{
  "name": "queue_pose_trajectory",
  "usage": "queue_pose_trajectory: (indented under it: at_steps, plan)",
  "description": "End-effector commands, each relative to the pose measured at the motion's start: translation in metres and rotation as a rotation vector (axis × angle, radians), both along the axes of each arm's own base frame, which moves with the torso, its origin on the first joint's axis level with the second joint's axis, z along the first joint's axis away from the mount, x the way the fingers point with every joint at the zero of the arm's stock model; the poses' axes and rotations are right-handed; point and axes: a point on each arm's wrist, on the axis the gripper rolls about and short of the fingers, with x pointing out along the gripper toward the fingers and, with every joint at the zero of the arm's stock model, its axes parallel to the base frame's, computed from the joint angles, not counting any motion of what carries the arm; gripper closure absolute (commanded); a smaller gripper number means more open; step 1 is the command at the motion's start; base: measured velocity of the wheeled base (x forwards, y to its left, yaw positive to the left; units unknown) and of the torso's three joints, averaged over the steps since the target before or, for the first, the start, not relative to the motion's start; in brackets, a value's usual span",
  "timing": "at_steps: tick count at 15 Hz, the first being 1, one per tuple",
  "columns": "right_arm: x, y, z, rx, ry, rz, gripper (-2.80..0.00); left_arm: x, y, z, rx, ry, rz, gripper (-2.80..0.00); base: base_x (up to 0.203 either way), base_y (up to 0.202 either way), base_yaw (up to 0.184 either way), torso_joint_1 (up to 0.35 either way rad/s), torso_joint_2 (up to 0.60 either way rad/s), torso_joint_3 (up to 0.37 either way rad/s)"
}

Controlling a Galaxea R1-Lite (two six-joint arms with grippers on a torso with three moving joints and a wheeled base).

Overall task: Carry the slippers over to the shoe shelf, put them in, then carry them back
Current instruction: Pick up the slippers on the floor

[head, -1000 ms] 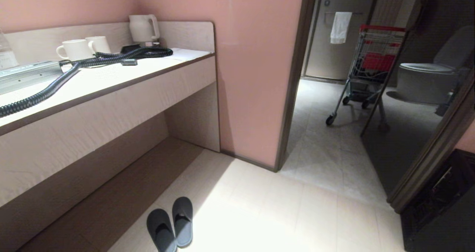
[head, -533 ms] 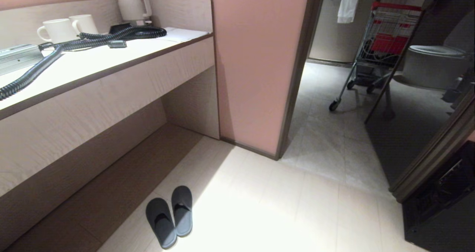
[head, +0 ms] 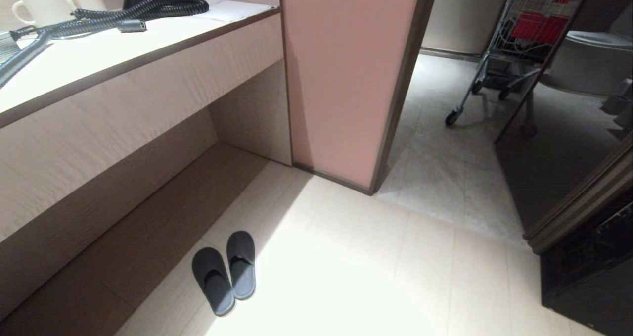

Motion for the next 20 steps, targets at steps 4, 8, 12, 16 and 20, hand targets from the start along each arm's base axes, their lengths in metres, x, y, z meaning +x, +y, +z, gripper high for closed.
queue_pose_trajectory:
  at_steps: [4, 8, 12, 16, 20]
  plan:
    - [-0.0001, 0.0000, 0.0000, 0.000, -0.002, 0.000, 0.00, 0.0000, 0.0000, 0.0000, -0.001, 0.000, 0.000, 0.00, 0.000, 0.000, 0.000, 0.004, 0.00, -0.201]
    - [-0.0001, 0.0000, 0.0000, 0.000, -0.002, 0.000, 0.00, 0.0000, 0.0000, -0.0001, -0.001, 0.001, 0.001, 0.00, 0.000, 0.000, 0.000, 0.001, 0.00, -0.200]
    - [-0.0001, 0.0000, 0.0000, 0.000, -0.002, 0.000, 0.00, 0.0000, 0.0000, 0.0000, -0.001, 0.000, 0.001, 0.00, 0.000, 0.000, 0.000, -0.001, 0.00, -0.199]
    - [-0.0001, 0.0000, 0.0000, 0.000, -0.002, 0.000, 0.00, 0.0000, 0.0000, -0.0001, -0.001, 0.001, 0.000, 0.00, 0.000, 0.000, 0.000, 0.004, 0.00, -0.196]
    - [-0.0001, 0.0000, 0.0000, 0.000, -0.002, -0.001, 0.00, 0.0000, 0.0000, 0.0000, -0.001, 0.000, 0.000, 0.00, 0.000, 0.000, 0.000, 0.000, 0.00, -0.196]
